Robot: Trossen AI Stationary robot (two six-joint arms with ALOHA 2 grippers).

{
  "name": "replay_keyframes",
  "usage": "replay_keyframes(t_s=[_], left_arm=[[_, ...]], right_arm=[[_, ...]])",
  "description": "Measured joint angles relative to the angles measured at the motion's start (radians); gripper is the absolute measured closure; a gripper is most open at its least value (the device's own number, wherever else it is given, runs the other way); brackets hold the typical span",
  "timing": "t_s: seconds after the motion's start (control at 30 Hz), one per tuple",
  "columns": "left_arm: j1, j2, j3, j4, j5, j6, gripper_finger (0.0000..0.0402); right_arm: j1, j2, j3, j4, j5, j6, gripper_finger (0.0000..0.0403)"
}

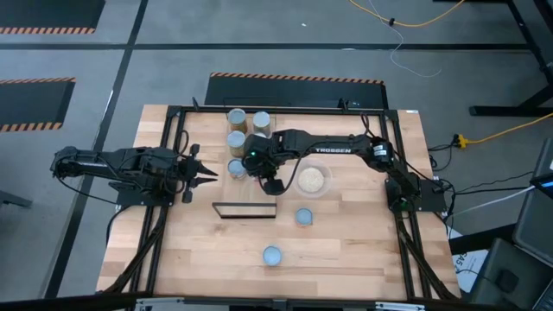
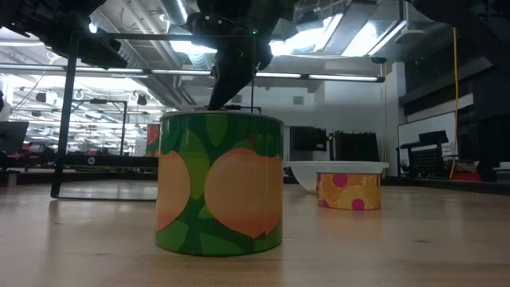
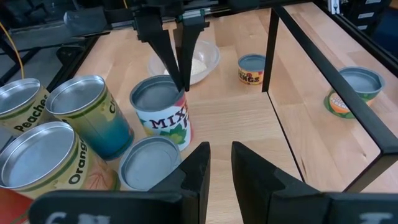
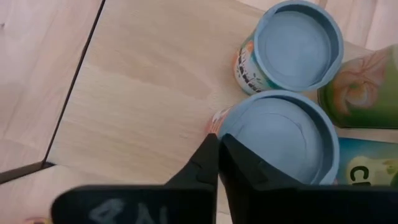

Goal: Pick and place cans onto a shelf
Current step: Put the small canned mixed fruit can on the shelf

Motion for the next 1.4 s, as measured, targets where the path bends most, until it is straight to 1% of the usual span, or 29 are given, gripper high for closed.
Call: replay_keyframes(t_s=[0.1, 0.27, 0.4, 0.63, 0.7, 0.8, 0.97, 1.13, 1.4], left_arm=[[0.0, 0.0, 0.0, 0.0, 0.0, 0.0, 0.0343], [0.0, 0.0, 0.0, 0.0, 0.0, 0.0, 0.0343], [0.0, 0.0, 0.0, 0.0, 0.0, 0.0, 0.0343], [0.0, 0.0, 0.0, 0.0, 0.0, 0.0, 0.0343], [0.0, 0.0, 0.0, 0.0, 0.0, 0.0, 0.0343], [0.0, 0.0, 0.0, 0.0, 0.0, 0.0, 0.0343], [0.0, 0.0, 0.0, 0.0, 0.0, 0.0, 0.0343], [0.0, 0.0, 0.0, 0.0, 0.0, 0.0, 0.0343], [0.0, 0.0, 0.0, 0.0, 0.0, 0.0, 0.0343]], right_arm=[[-0.003, -0.001, 0.0, -0.019, -0.001, -0.04, 0.0387], [-0.003, -0.004, 0.002, -0.053, -0.001, -0.126, 0.0397], [-0.003, -0.004, 0.002, -0.063, -0.001, -0.179, 0.0392], [-0.003, -0.009, 0.005, -0.089, 0.001, -0.228, 0.0395], [-0.004, -0.009, 0.024, -0.125, 0.006, -0.228, 0.0395], [-0.003, -0.01, 0.049, -0.123, 0.004, -0.229, 0.0394], [-0.006, -0.013, 0.065, -0.126, -0.031, -0.251, 0.0394], [-0.022, -0.013, 0.065, -0.13, -0.124, -0.262, 0.0392], [-0.052, -0.006, 0.066, -0.124, -0.143, -0.262, 0.0392]])
